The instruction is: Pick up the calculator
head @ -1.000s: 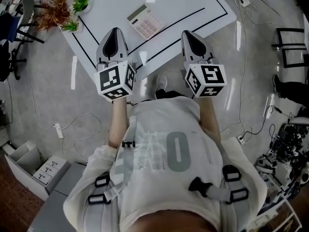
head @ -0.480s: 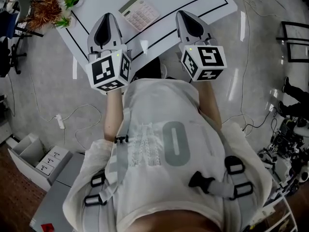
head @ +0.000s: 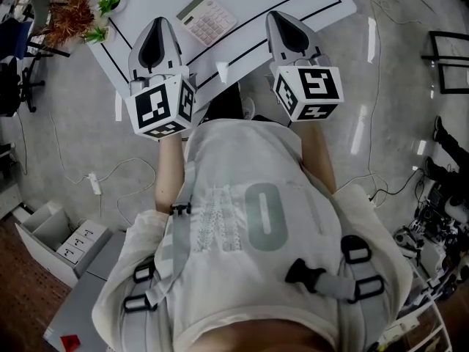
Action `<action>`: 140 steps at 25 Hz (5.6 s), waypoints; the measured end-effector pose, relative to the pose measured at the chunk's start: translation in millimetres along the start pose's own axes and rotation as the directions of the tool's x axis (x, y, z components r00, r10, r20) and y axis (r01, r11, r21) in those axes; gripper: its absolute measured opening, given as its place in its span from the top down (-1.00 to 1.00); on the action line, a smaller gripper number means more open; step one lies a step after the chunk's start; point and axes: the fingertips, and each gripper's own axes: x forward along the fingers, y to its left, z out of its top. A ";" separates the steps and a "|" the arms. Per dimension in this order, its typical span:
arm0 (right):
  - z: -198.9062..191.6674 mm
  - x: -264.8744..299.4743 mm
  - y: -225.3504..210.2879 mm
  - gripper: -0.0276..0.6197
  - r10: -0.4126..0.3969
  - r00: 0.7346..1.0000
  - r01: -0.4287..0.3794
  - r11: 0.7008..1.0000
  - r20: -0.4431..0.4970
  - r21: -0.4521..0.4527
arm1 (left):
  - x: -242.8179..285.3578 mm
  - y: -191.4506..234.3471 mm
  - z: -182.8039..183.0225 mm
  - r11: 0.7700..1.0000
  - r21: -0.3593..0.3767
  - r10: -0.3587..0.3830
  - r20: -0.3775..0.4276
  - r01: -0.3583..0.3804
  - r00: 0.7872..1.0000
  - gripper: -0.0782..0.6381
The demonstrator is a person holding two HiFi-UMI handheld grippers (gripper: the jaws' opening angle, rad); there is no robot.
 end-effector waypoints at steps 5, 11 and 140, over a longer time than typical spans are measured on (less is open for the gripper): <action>5.6 -6.1 -4.4 0.89 -0.009 0.999 0.009 1.000 0.034 0.013 | -6.4 -1.1 14.0 0.999 0.034 0.005 0.021 -0.006 1.000 0.73; 5.5 -15.9 -3.0 0.89 -0.022 0.998 0.020 1.000 0.060 0.020 | -14.0 -3.1 18.2 0.999 0.034 0.006 0.048 -0.008 0.999 0.73; -146.8 194.2 119.9 0.67 0.756 0.327 -0.584 0.634 -0.567 0.507 | 100.0 132.7 -103.3 0.985 -0.146 0.075 -0.103 -0.090 0.992 0.72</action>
